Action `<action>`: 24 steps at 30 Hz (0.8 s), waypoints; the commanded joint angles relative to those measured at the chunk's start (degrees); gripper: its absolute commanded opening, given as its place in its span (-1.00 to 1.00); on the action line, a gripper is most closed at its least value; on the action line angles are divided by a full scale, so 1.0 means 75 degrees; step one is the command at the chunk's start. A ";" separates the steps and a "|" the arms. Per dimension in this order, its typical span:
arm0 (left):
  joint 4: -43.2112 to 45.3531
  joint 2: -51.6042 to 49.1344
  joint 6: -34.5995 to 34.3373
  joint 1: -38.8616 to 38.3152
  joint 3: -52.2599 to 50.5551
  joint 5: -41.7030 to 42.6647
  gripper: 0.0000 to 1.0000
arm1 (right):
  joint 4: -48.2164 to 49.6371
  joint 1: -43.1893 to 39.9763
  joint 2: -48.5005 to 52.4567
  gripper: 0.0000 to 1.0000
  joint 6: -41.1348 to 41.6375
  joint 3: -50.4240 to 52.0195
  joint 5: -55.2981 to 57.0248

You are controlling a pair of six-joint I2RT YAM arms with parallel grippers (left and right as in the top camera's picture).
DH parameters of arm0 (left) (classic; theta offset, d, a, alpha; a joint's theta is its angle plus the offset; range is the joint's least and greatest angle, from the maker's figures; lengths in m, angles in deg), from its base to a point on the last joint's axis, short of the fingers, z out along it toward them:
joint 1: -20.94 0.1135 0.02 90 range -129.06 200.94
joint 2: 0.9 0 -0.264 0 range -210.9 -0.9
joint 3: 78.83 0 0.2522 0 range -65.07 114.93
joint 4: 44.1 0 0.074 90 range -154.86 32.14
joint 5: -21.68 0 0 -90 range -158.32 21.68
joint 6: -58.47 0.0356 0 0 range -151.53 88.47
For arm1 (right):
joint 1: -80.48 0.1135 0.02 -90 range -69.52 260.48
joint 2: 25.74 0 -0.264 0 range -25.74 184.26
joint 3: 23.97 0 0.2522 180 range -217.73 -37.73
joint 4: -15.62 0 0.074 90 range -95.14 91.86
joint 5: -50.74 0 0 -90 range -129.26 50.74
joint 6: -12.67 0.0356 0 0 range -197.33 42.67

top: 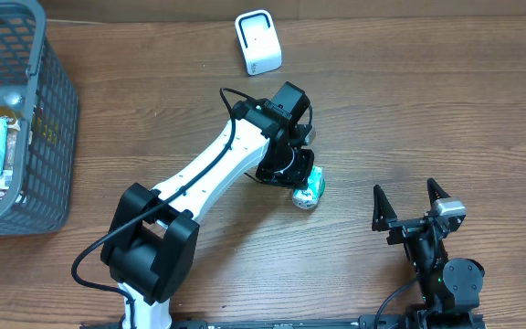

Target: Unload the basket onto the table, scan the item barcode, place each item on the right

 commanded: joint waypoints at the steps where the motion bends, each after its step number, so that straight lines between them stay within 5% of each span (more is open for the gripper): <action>1: -0.0166 0.0003 0.0041 0.0093 0.0239 0.0003 -0.92 | 0.0023 -0.0015 -0.0061 1.00 0.0006 0.0082 0.0067; 24: -0.1116 0.0134 0.0417 0.0714 0.1338 0.0000 -0.92 | 0.0023 -0.0015 -0.0061 1.00 0.0009 0.0082 0.0067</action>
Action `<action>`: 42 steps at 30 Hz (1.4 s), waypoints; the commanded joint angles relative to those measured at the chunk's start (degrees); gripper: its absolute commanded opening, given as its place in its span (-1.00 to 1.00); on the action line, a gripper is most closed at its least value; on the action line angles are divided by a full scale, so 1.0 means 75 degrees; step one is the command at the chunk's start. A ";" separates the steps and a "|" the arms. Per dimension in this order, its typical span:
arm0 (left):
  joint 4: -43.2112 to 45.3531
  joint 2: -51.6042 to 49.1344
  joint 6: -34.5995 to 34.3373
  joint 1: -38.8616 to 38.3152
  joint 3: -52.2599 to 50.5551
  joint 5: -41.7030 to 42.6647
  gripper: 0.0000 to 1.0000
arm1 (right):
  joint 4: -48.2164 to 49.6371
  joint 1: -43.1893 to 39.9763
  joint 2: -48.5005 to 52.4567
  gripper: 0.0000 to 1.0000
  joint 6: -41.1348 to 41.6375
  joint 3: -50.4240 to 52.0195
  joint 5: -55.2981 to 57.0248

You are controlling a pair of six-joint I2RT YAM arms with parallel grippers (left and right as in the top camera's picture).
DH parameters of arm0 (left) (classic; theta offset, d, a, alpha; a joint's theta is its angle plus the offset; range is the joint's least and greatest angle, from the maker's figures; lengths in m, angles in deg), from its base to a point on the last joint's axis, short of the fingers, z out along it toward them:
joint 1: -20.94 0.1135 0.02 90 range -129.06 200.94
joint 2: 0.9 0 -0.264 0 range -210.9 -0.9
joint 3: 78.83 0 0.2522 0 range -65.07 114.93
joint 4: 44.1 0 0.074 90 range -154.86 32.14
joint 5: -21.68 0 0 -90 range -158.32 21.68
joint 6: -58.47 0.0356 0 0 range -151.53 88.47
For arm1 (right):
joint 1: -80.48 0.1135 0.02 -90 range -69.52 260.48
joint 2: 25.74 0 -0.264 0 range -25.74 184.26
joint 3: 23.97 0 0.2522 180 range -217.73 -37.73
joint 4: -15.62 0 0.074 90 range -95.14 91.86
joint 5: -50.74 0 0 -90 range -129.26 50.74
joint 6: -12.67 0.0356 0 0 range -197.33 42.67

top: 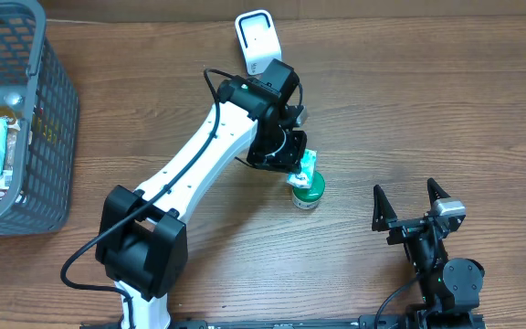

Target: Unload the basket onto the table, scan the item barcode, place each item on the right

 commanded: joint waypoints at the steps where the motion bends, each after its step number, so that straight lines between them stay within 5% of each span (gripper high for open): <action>1: -0.0017 0.0189 0.0262 0.0286 0.0195 0.0009 -0.92 | 0.0020 -0.0015 -0.0061 1.00 0.0000 0.0082 0.0064; 7: -0.0160 0.0612 0.0434 0.0909 0.0195 -0.0140 -0.92 | 0.0020 -0.0015 -0.0061 1.00 0.0000 0.0082 0.0064; 19: -0.0921 0.0688 0.0513 0.1641 0.0079 -0.2165 -0.92 | 0.0020 -0.0015 -0.0061 1.00 0.0000 0.0082 0.0064; 26: -0.0694 0.0682 -0.0595 0.1131 -0.0807 -0.4074 -0.92 | 0.0020 -0.0015 -0.0058 1.00 0.0000 0.0082 0.0064; 33: -0.0052 0.0679 -0.2250 -0.0289 -0.2215 -0.7746 -0.92 | 0.0020 -0.0015 -0.0061 1.00 0.0000 0.0082 0.0064; 42: 0.0944 0.0670 -0.2294 -0.1265 -0.3608 -0.9308 -0.92 | 0.0020 -0.0015 -0.0061 1.00 0.0000 0.0082 0.0064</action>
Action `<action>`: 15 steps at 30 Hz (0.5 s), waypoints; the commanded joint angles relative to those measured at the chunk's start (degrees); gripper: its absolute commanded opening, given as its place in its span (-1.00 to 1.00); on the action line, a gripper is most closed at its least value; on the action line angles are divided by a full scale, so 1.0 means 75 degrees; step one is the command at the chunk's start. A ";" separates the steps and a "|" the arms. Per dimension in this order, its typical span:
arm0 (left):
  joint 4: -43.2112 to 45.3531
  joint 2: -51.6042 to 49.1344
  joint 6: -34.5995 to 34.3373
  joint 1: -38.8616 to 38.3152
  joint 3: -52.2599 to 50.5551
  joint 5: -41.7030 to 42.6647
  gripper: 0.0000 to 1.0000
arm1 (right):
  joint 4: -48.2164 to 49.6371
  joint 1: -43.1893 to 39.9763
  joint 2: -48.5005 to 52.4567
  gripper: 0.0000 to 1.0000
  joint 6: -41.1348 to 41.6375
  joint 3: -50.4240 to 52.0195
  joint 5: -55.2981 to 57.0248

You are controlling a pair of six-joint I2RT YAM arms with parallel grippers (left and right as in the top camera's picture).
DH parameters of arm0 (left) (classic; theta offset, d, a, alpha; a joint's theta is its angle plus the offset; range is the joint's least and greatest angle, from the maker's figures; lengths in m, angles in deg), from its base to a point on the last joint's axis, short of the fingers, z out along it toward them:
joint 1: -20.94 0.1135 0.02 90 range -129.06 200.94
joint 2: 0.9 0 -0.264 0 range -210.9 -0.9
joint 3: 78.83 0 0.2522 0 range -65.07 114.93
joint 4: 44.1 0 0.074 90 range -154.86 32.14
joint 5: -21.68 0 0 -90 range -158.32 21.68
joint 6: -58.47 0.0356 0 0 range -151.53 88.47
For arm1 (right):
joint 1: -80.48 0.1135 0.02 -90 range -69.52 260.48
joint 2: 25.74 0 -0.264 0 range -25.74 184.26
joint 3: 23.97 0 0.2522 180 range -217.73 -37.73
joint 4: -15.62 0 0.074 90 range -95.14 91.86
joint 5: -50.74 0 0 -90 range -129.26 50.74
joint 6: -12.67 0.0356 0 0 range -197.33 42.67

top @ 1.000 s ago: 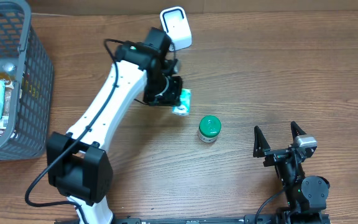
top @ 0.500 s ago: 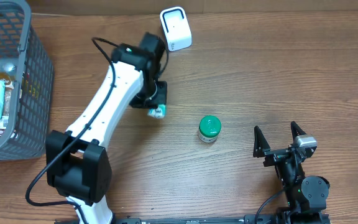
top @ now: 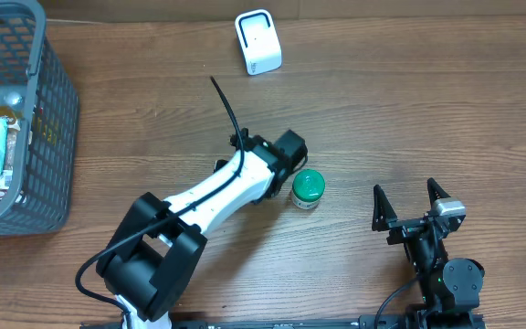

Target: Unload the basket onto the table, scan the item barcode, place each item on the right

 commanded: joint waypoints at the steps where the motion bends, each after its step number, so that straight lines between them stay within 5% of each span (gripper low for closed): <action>1: 0.0175 0.0154 -0.0280 -0.0146 -0.0256 -0.1137 -0.92 | 0.0020 -0.0015 -0.0058 1.00 0.0000 0.0082 0.0067; 15: 0.0452 -0.0679 0.0242 -0.0245 -0.0618 -0.1620 -0.92 | 0.0020 -0.0015 -0.0061 1.00 0.0000 0.0082 0.0067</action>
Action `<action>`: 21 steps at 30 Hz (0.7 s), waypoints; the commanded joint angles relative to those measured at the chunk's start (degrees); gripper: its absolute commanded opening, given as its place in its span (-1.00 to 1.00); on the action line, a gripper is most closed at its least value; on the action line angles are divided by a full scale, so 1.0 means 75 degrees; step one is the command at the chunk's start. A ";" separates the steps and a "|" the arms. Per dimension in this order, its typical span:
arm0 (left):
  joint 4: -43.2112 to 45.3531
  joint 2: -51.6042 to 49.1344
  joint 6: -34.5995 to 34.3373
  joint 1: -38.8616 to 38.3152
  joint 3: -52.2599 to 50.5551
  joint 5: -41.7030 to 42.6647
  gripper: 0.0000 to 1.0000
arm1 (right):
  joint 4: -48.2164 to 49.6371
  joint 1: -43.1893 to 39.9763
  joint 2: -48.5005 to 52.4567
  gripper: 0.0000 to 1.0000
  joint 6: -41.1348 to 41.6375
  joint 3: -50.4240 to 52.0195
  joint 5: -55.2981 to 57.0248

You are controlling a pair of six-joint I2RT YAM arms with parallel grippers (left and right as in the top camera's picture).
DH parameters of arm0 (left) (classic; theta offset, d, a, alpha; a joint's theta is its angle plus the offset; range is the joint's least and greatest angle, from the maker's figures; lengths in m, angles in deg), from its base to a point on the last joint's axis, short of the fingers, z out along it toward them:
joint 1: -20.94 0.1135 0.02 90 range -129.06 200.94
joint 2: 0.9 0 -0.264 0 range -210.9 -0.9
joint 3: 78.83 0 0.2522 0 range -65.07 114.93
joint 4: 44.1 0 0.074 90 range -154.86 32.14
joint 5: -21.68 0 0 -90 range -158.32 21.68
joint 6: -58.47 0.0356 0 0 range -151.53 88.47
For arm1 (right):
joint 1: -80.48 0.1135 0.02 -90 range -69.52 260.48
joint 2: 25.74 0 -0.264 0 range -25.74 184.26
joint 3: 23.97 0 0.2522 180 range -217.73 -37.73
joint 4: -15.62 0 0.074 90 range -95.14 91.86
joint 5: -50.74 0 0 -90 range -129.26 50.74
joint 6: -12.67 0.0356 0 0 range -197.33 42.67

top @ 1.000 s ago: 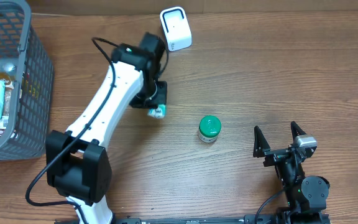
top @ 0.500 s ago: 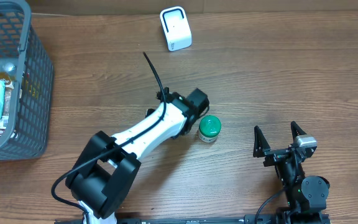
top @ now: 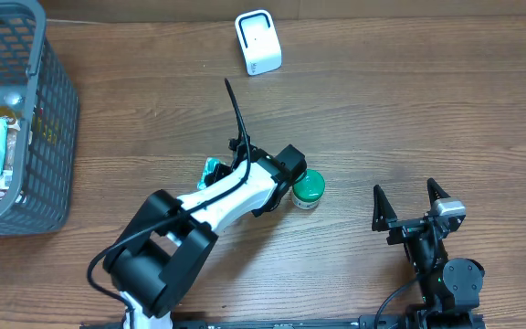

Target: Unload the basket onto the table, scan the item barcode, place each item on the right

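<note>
A small jar with a green lid [top: 308, 188] stands upright on the wooden table near the middle. My left arm's black wrist [top: 286, 166] lies low right beside the jar on its left; the fingers are hidden beneath it, so their state does not show. A small teal-and-white thing [top: 213, 170] peeks out at the arm's left edge; whether anything holds it cannot be told. The white barcode scanner [top: 257, 42] stands at the far edge. My right gripper [top: 407, 205] rests open and empty at the front right.
A dark grey mesh basket [top: 48, 137] with several packets fills the left side. The left arm's cable [top: 236, 110] sticks up towards the scanner. The left arm's base [top: 158, 270] takes up the front centre.
The left wrist sits slightly lower and nearer the jar. A teal-and-white thing now shows at the arm's left edge. Jar and right arm have not moved.
The left wrist was over the jar, which lay tilted at the table's middle. Then the wrist was nearer the scanner with a teal-and-white item showing at the jar. Later the jar stood upright with its green lid showing and the arm folded low beside it, as now.
</note>
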 commanded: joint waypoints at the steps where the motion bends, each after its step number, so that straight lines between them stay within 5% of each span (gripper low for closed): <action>1: 0.0000 -0.0449 0.0128 -0.0067 -0.0047 -0.0090 -0.91 | 0.0023 -0.0015 -0.0058 1.00 0.0000 0.0082 0.0067; 21: -0.0431 -0.0647 0.0114 -0.0067 0.0565 0.0530 -0.62 | 0.0023 -0.0015 -0.0061 1.00 0.0000 0.0082 0.0067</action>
